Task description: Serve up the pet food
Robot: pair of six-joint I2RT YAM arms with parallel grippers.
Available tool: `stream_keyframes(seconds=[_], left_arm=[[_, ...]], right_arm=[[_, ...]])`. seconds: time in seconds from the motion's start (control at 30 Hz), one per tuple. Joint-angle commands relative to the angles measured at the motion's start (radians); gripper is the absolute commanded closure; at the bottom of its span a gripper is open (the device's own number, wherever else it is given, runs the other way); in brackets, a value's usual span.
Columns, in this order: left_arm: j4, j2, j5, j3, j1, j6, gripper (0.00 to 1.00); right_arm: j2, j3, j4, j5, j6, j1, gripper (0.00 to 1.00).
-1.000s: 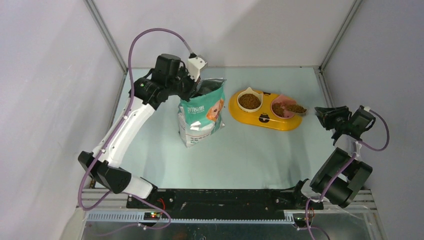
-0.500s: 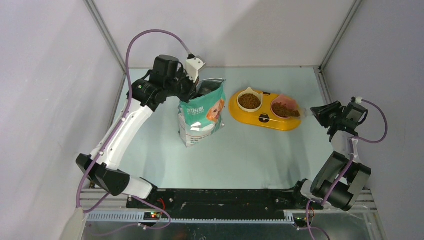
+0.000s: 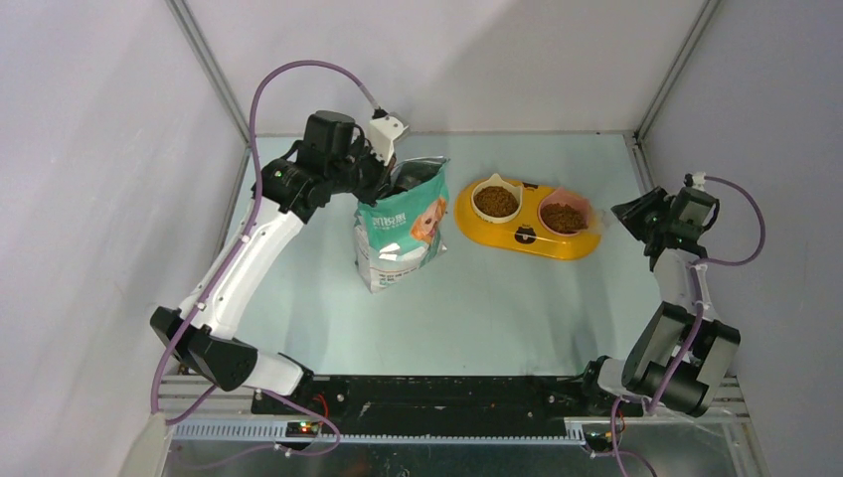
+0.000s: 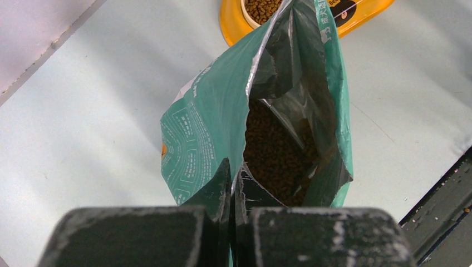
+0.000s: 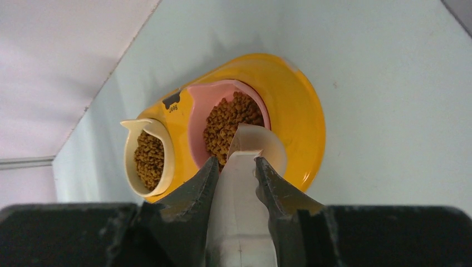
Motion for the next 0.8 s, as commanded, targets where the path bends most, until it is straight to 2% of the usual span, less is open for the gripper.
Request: stream_keyframes(seconds=[0.0,0.47,0.77], left_arm=[[-0.011,-0.027,0.043,-0.013,0.001,-0.013,1.00],[-0.019,-0.005,0.079,-0.009,-0.003,-0.013,1.00],[-0.012,-0.013,0.096,-0.025,-0.004,-0.029,1.00]], right_arm=[[-0.033,0.061,-0.022,0.095,-0.118,0.038,1.00],[-0.046,0.158,-0.034,0.234,-0.456,0.219,1.00],[-0.054,0.188,-0.065,0.292,-0.575,0.272,1.00]])
